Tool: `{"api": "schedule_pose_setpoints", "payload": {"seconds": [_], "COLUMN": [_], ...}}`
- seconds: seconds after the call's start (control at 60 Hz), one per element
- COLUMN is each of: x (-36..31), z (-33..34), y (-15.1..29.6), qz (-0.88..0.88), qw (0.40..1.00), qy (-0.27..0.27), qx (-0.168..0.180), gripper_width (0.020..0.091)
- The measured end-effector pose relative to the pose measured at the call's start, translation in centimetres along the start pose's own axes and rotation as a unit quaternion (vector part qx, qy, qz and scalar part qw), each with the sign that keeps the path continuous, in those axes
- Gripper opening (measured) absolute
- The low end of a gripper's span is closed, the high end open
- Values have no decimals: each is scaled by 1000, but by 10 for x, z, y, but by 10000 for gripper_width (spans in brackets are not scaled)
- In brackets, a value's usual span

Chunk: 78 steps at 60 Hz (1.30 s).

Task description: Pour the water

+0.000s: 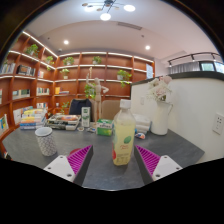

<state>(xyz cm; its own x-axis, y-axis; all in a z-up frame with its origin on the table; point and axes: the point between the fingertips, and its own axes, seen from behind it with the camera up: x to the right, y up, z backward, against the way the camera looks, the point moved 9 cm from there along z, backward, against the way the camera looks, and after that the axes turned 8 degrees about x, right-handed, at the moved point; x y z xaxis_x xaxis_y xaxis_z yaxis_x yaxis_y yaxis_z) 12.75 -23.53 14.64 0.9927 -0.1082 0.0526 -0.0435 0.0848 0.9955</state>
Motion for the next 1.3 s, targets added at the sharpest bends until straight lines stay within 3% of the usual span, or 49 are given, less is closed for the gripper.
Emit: {"api": "schedule_pose_setpoints", "payload": {"seconds": [0.033,0.133,0.317,0.483,0.517,0.7,1.05,1.3], "x": [30,47,57,58,58,56,35,-43], "z": [-26,-62,-110,-132,-133,-134,-130,-127], "y": [-24,-21,-20,-25,-26,-27,-15,18], "qz": [2,2,-8,-3,5,7,133,427], "qw": [1000,999,999,999,999,998,990,900], "qy": [2,5,12,17,20,15,20,56], "qx": [16,42,40,50,50,67,41,67], "gripper_width": [840,847,838,601,525,374,355,357]}}
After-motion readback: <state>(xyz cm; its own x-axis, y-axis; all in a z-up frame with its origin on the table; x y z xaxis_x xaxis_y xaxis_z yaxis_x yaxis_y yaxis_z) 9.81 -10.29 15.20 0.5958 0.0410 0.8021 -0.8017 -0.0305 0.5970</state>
